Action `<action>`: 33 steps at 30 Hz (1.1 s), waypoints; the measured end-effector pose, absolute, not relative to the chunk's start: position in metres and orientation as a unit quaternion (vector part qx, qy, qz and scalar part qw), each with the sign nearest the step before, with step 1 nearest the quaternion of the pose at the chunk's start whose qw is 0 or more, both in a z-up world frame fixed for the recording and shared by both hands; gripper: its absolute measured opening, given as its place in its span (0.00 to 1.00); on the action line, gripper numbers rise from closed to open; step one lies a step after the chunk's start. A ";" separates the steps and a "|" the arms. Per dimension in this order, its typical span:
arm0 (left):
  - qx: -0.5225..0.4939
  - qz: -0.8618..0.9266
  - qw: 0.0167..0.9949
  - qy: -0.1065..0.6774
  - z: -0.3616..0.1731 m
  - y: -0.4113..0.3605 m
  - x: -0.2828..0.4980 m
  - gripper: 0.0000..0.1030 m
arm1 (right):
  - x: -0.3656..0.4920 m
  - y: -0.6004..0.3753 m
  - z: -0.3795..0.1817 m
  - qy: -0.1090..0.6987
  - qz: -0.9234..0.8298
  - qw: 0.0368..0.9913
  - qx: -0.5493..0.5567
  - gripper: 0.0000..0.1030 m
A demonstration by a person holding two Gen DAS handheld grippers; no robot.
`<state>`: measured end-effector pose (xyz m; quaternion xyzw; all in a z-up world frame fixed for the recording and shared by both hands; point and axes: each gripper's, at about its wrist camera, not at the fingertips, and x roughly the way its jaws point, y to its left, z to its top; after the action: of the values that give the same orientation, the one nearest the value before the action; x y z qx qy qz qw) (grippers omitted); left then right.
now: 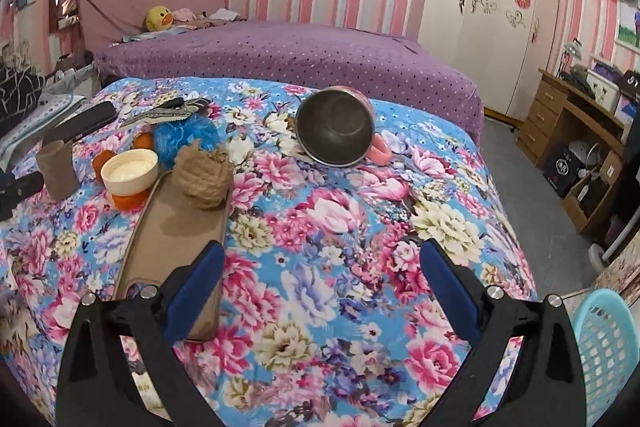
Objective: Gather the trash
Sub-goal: 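Move both tools back over the bed toward the brown paper cup, then lower the open left tool around the brown paper cup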
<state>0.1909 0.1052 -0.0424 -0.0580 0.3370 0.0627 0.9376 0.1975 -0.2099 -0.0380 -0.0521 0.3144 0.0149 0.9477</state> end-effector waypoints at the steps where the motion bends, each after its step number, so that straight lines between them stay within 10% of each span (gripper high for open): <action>1: -0.059 0.061 0.938 0.337 -0.042 0.104 0.191 0.95 | 0.198 -0.210 -0.039 0.316 0.015 0.947 -0.051 0.93; 33: -0.059 0.079 0.934 0.344 -0.048 0.104 0.194 0.95 | 0.190 -0.224 -0.034 0.307 0.012 0.950 -0.047 0.93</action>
<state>0.1940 0.1041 -0.0480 -0.0590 0.3443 0.0788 0.9337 0.1897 -0.2236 -0.0335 -0.0473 0.3071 0.0122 0.9504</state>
